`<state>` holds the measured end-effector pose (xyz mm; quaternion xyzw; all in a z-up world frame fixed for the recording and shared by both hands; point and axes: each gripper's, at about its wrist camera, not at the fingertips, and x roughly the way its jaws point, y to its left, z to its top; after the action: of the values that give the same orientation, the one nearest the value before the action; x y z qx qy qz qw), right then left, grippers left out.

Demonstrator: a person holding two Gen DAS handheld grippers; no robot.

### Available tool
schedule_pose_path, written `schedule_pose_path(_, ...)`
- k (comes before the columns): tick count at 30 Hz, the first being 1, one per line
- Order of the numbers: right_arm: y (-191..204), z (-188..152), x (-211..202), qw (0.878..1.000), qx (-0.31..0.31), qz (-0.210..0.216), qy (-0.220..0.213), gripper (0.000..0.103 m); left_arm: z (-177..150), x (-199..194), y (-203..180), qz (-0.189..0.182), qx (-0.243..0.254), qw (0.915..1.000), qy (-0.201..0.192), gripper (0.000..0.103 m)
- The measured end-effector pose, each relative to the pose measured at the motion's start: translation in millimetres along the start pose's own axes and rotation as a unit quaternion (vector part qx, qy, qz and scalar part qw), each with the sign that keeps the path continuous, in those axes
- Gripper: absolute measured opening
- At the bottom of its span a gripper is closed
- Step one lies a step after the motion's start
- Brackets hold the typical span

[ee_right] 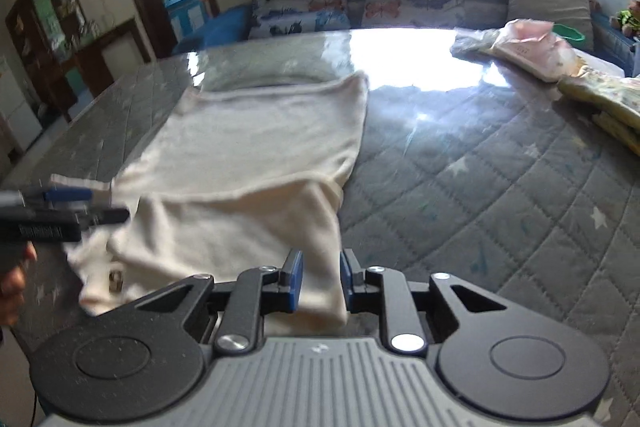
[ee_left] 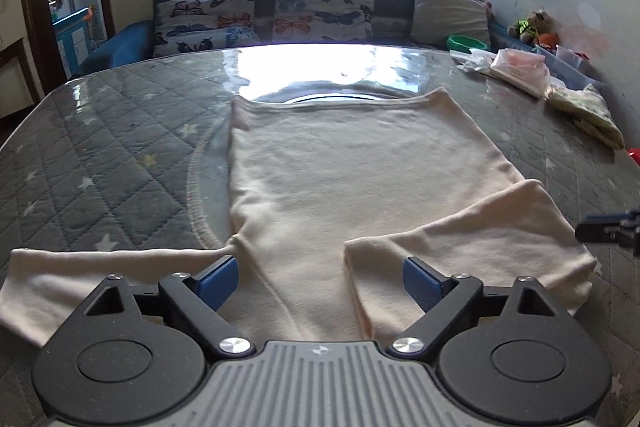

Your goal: Fold clothes

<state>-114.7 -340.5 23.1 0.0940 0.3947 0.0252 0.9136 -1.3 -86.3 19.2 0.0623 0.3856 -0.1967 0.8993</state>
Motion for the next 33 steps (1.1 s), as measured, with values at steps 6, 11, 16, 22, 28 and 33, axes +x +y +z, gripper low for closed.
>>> schedule_pose_path(6,-15.4,13.6,21.7,0.999,0.039,0.021,0.0,0.02,3.2,17.0,-6.6,-0.006,0.01,0.9998,0.013,0.081)
schedule_pose_path(11,-22.3,7.6,35.6,0.997,0.067,0.037,0.012,0.02,3.1,24.6,-10.8,-0.009,0.02,0.9997,0.012,0.058)
schedule_pose_path(16,-22.9,3.6,33.0,0.997,0.069,0.04,0.012,0.02,8.4,21.4,-10.6,-0.025,0.007,0.9996,0.011,0.016)
schedule_pose_path(22,-19.9,1.3,26.2,0.997,0.058,0.039,0.013,0.033,23.7,1.2,-12.0,-0.024,0.012,0.9993,-0.027,0.009)
schedule_pose_path(28,-14.9,-13.7,6.8,0.998,0.046,0.048,0.009,0.042,46.1,-21.5,-13.5,-0.03,0.017,0.9975,-0.062,0.008)
schedule_pose_path(33,-3.5,-24.5,-7.7,0.998,0.016,0.053,-0.001,0.059,70.0,-39.1,-25.3,-0.043,0.033,0.9947,-0.088,0.006)
